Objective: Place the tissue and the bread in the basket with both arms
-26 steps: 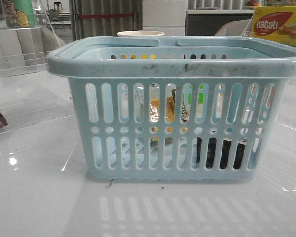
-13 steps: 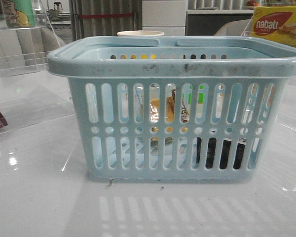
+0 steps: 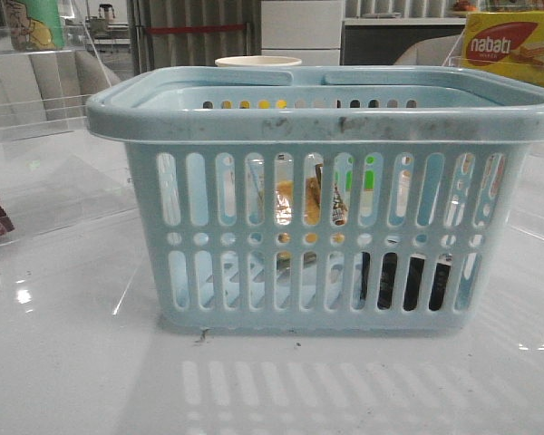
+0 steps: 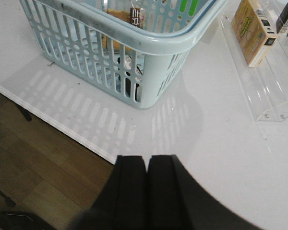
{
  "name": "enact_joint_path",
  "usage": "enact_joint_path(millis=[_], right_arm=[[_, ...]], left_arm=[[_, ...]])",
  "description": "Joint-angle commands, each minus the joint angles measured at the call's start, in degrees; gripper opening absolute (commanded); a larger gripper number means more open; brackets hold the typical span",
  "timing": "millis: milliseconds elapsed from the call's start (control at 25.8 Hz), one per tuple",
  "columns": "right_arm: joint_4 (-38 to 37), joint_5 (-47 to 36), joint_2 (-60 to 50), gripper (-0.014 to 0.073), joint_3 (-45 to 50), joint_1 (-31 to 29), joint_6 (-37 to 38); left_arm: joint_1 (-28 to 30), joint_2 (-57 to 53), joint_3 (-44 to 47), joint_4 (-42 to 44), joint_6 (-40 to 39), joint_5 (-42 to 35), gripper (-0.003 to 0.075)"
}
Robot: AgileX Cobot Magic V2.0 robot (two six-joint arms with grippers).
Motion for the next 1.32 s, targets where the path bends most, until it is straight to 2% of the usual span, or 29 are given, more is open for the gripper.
enact_joint_path(millis=[0, 1277], right_arm=[[-0.5, -4.2, 0.8, 0.0058, -1.4, -0.1, -0.4], [-0.5, -4.2, 0.8, 0.0058, -1.4, -0.1, -0.4]], left_arm=[[1.0, -1.1, -0.1, -0.6, -0.6, -8.5, 0.0091], [1.1, -1.0, 0.1, -0.2, -0.6, -9.9, 0.0091]])
